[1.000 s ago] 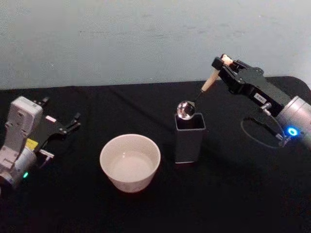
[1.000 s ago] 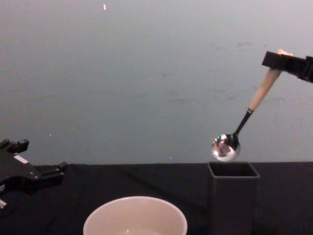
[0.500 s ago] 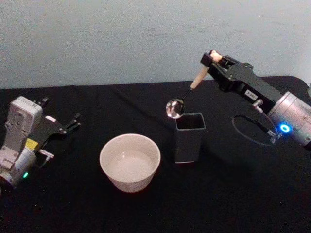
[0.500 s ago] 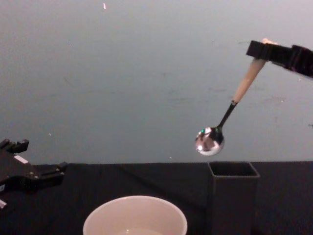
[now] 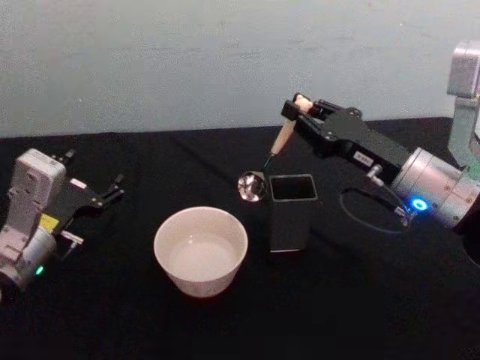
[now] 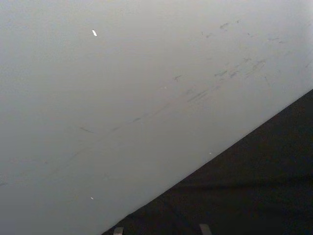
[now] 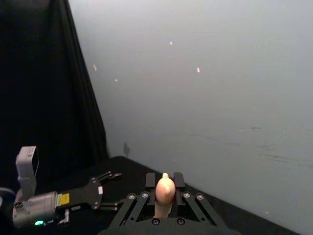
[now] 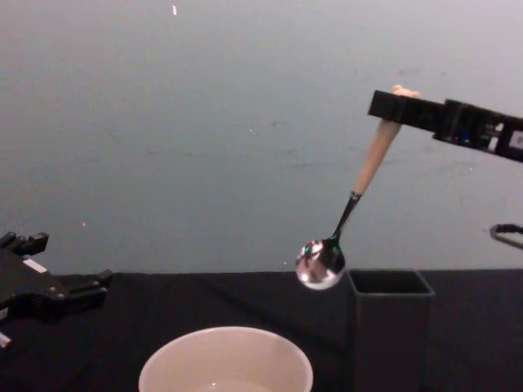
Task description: Pick up the stirring spoon with one hand, stir inside the cup, then place it back in its original position.
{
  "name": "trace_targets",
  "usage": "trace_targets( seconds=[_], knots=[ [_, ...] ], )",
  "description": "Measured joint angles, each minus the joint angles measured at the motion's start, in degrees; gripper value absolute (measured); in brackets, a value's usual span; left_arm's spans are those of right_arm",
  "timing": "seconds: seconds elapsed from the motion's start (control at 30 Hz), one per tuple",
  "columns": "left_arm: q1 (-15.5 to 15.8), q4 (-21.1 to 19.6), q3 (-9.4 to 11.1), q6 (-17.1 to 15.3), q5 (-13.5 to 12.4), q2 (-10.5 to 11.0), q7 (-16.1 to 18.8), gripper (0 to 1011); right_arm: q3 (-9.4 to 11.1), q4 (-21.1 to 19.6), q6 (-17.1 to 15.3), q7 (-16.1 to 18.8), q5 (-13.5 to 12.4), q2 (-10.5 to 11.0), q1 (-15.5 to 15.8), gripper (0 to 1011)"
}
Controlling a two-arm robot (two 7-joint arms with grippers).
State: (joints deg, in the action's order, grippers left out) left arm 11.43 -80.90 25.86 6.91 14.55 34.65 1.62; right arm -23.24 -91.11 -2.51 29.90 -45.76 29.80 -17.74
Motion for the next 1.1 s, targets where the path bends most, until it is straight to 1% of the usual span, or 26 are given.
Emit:
trace_targets(
  seconds=[0.07, 0.13, 0.33, 0.37, 0.47, 0.67, 0.77, 1.0, 1.07, 1.1],
  knots=[
    [0.0, 0.0, 0.0, 0.0, 0.0, 0.0, 0.0, 1001, -0.89, 0.26, -0.11, 0.36, 0.63, 0.06, -0.48, 216],
    [0.0, 0.0, 0.0, 0.0, 0.0, 0.0, 0.0, 1001, -1.33, 0.4, -0.15, 0.48, 1.02, 0.09, -0.71, 216],
    [0.0, 0.0, 0.0, 0.0, 0.0, 0.0, 0.0, 1001, -3.48, 1.05, -0.38, 0.78, 3.24, -0.19, -1.69, 216],
    [0.0, 0.0, 0.0, 0.0, 0.0, 0.0, 0.0, 1001, -3.48, 1.05, -0.38, 0.78, 3.24, -0.19, -1.69, 216],
    [0.0, 0.0, 0.0, 0.0, 0.0, 0.0, 0.0, 1001, -4.51, 1.33, -0.64, 0.81, 4.21, -0.63, -2.1, 216],
    [0.0, 0.0, 0.0, 0.0, -0.01, 0.0, 0.0, 1001, -5.96, 1.88, -1.3, 0.78, 5.61, -1.46, -2.71, 216],
    [0.0, 0.0, 0.0, 0.0, 0.0, 0.0, 0.0, 1001, -7.13, 2.45, -1.63, 0.86, 6.9, -1.91, -3.21, 216],
    [0.0, 0.0, 0.0, 0.0, 0.0, 0.0, 0.0, 1001, -8.66, 3.58, -1.77, 1.75, 9.01, -2.35, -4.11, 216],
    [0.0, 0.0, 0.0, 0.0, 0.0, 0.0, 0.0, 1001, -9.38, 4.39, -1.88, 2.11, 10.03, -2.65, -4.58, 216],
    [0.0, 0.0, 0.0, 0.0, 0.0, 0.0, 0.0, 1001, -9.38, 4.39, -1.88, 2.11, 10.03, -2.65, -4.58, 216]
  ],
)
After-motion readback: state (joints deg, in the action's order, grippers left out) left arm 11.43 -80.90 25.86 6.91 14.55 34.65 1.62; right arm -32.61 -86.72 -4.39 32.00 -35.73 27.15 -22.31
